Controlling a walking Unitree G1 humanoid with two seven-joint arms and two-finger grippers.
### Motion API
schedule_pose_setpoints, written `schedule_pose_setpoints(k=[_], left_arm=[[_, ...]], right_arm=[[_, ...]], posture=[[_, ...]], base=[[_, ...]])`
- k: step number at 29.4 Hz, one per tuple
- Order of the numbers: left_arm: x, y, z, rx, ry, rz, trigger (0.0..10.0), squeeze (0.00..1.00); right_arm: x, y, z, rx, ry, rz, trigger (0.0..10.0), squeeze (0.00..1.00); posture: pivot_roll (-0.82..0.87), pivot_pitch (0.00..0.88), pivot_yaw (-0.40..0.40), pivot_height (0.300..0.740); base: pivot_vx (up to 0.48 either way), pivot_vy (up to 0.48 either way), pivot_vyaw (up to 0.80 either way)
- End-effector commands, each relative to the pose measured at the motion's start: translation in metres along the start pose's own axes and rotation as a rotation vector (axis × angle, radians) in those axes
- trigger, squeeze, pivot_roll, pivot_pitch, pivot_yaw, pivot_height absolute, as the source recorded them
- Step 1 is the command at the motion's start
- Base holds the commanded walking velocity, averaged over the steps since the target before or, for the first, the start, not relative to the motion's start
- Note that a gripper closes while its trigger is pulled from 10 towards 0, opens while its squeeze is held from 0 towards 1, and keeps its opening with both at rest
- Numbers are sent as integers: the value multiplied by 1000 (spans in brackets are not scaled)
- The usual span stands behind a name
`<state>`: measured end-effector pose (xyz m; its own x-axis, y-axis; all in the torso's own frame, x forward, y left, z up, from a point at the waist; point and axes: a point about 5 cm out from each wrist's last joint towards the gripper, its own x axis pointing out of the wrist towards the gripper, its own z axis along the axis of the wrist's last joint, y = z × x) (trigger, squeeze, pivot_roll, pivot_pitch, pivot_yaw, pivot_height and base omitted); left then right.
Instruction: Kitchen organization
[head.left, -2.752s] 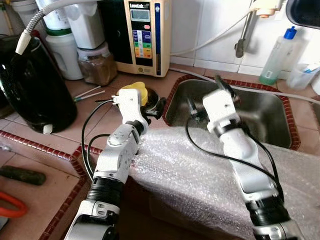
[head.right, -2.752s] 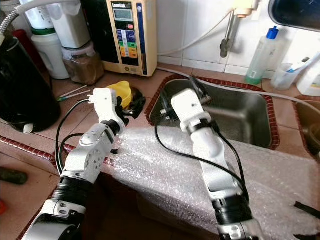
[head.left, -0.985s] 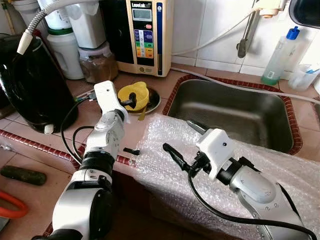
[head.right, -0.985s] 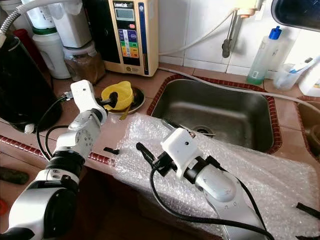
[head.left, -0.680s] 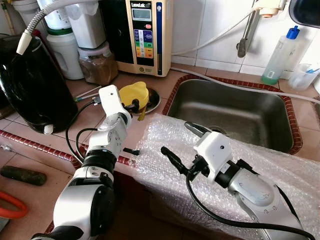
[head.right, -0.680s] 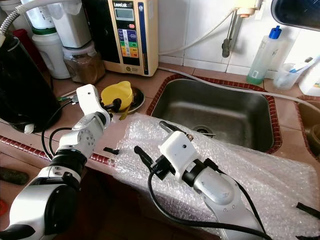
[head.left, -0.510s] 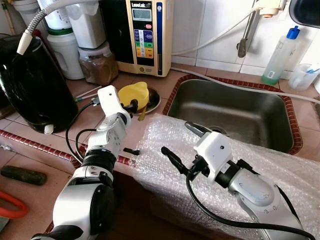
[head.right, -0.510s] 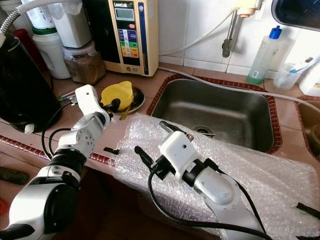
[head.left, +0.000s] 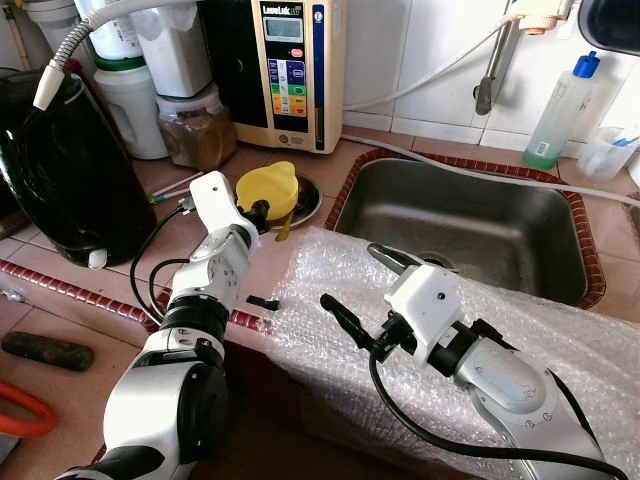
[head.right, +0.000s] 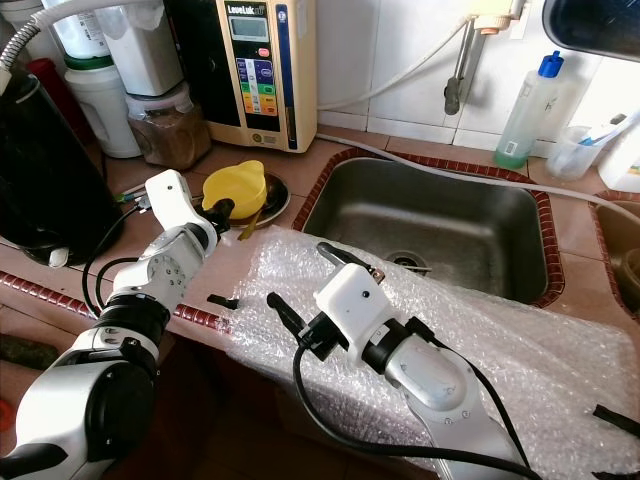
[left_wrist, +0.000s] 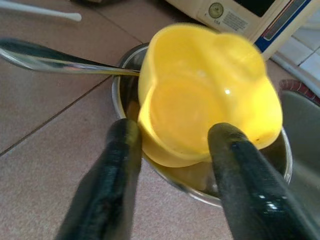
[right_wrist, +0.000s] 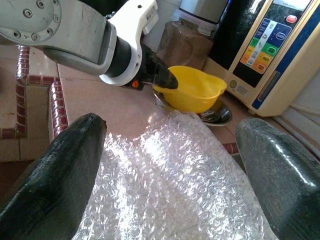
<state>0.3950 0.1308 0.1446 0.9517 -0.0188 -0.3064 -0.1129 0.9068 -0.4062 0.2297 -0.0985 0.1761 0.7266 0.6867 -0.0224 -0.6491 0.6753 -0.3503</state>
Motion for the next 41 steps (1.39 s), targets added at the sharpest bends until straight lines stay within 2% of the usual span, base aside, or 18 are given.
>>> schedule_pose_setpoints(k=[1,11,15,21,22,24,27,32,36,41], left_arm=[[1,4,1,-3,16,24,0,0],[0,8,3,23,3,44,0,0],[0,6,8,61,-36,41,0,0],[-1,6,13,52,-62,32,0,0],[-2,6,17,74,-96,33,0,0],[-2,6,17,74,-96,33,0,0],[-3,1,22,103,-145,2,0,0],[-5,-2,23,106,-184,-8,0,0],[-9,-13,26,157,-258,-63,0,0],[-12,-23,24,203,-295,-101,0,0]], right_arm=[[2,1,2,-8,-10,15,10000,0],[2,1,0,-5,-1,25,10000,0],[2,-1,-3,-13,15,13,10000,0],[3,-4,-4,-21,25,6,10000,0],[4,-4,-5,-24,25,5,10000,0],[4,-4,-5,-24,25,5,10000,0],[4,-6,-6,-26,27,-9,10000,0],[5,-8,-5,-31,22,-25,10000,0],[8,-16,-3,-17,-4,-94,10000,0],[12,-25,1,6,-34,-148,10000,0]], posture=[[-66,0,83,740],[-65,0,80,740],[-62,0,76,740],[-60,0,72,740],[-60,0,73,740],[-60,0,73,740],[-60,0,71,740],[-65,0,71,740],[-63,0,68,740],[-60,0,66,740]], base=[[0,0,0],[0,0,0],[0,0,0],[0,0,0],[0,0,0],[0,0,0],[0,0,0],[0,0,0],[0,0,0],[0,0,0]])
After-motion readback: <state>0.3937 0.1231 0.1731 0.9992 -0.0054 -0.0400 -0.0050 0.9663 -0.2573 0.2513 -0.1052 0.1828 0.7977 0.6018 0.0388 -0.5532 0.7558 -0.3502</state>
